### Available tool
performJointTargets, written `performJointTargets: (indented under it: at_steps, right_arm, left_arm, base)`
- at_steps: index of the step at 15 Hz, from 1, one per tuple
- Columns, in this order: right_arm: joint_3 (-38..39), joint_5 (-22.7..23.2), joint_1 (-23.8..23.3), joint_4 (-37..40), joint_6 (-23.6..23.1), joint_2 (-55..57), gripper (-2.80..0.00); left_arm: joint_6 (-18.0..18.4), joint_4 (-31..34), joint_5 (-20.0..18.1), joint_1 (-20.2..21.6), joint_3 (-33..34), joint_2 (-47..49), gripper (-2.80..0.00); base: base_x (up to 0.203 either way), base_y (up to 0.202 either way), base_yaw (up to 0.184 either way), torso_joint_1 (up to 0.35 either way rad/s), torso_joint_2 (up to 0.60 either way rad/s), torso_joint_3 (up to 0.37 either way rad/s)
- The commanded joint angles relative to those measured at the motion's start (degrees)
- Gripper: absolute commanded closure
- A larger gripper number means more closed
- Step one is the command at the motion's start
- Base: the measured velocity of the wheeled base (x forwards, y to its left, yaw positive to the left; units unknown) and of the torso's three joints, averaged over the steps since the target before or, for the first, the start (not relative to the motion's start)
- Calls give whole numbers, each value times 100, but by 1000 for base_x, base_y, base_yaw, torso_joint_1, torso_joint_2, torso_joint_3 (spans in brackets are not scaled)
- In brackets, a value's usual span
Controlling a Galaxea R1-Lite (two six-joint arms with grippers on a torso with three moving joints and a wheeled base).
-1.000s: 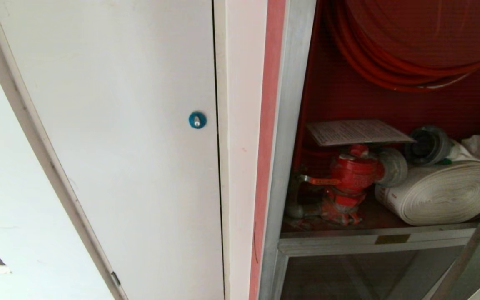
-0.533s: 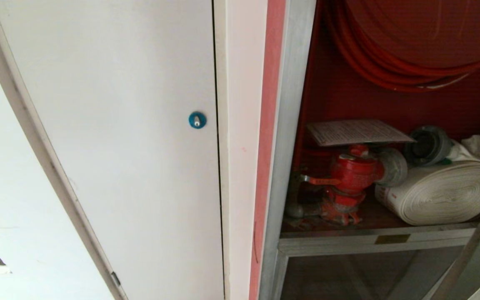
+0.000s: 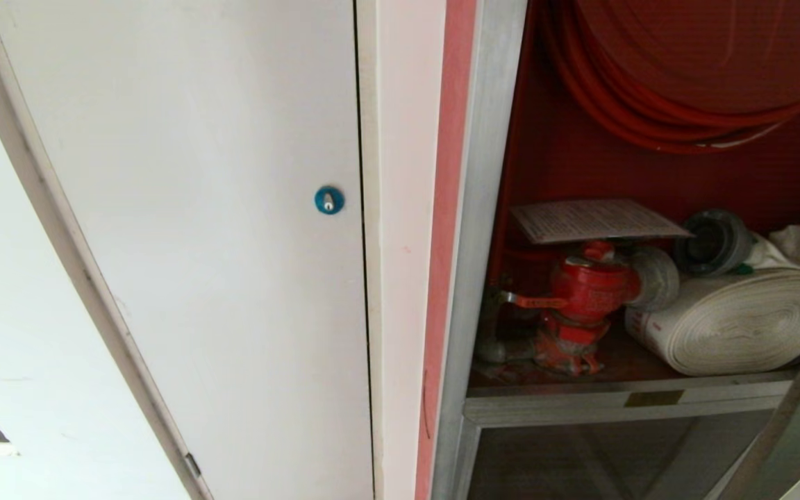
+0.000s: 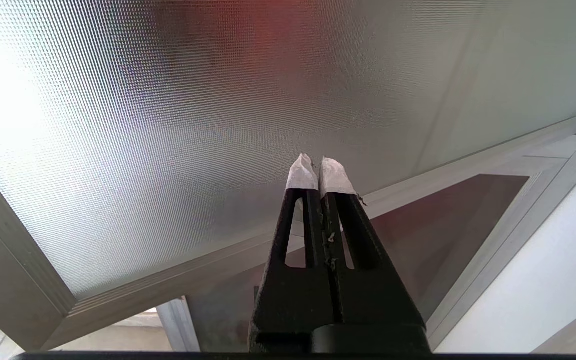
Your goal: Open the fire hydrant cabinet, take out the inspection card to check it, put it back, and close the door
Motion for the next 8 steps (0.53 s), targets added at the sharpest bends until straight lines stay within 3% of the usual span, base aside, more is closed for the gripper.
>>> performJointTargets:
  at_steps: [1,4,8]
  right_arm:
    - [1,2,2,0,-4,-1,0]
    - [1,2,2,0,-4,-1,0]
    - [1,2,2,0,-4,-1,0]
  left_arm:
    - [1,-4,-5,0,35,7,0]
    - [1,-4,0,0,35,7,0]
    - [1,-4,0,0,35,-1,0]
  base:
    - [0,0,0,0,0,0]
    - [0,0,0,0,0,0]
    - [-176,0,1,5,2,3]
